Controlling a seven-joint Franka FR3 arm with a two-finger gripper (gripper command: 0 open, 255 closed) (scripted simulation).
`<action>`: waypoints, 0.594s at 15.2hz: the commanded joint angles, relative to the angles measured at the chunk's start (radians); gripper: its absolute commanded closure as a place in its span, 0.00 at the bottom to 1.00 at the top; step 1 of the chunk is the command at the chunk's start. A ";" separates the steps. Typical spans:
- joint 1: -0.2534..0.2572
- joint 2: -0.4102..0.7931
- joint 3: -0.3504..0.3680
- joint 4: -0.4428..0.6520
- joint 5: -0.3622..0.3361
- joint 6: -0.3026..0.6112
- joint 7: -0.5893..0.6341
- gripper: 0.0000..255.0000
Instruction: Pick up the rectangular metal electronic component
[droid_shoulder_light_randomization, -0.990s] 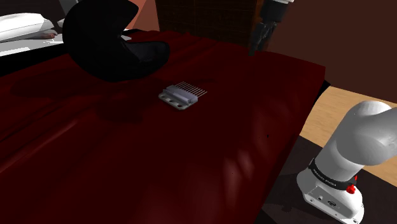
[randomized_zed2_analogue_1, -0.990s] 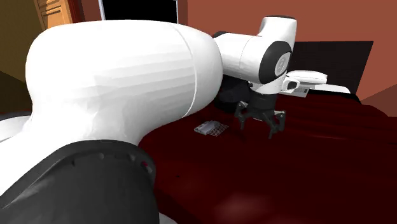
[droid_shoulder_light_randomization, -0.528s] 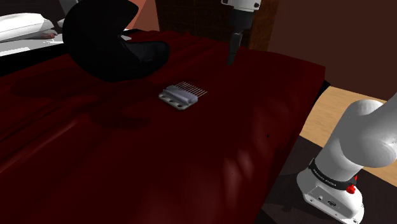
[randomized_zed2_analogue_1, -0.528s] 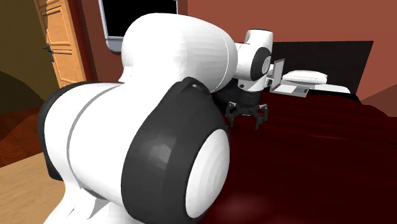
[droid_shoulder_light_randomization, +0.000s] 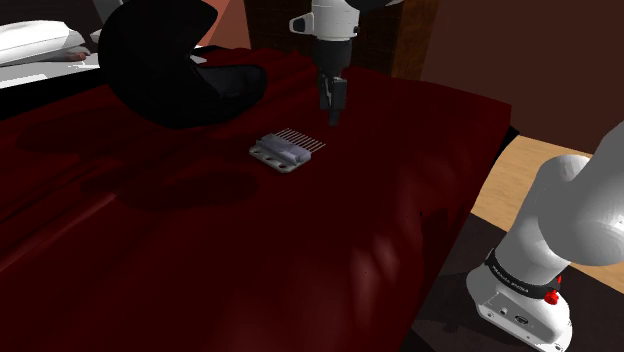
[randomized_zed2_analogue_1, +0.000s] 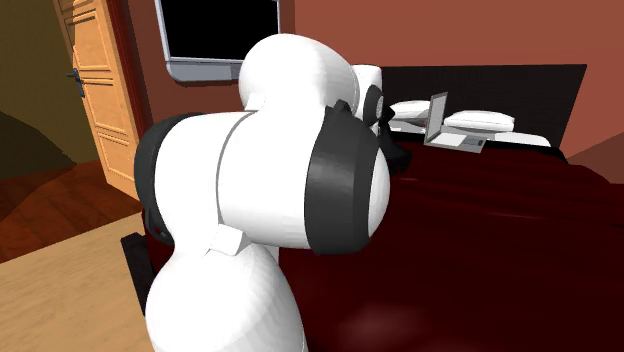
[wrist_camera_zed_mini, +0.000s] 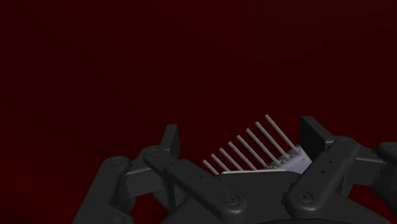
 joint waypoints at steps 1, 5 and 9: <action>0.029 0.039 0.025 0.016 -0.015 0.004 -0.060 0.00; 0.040 0.053 0.036 -0.018 -0.020 0.045 -0.082 0.00; 0.040 0.056 0.037 -0.068 -0.020 0.098 -0.083 0.00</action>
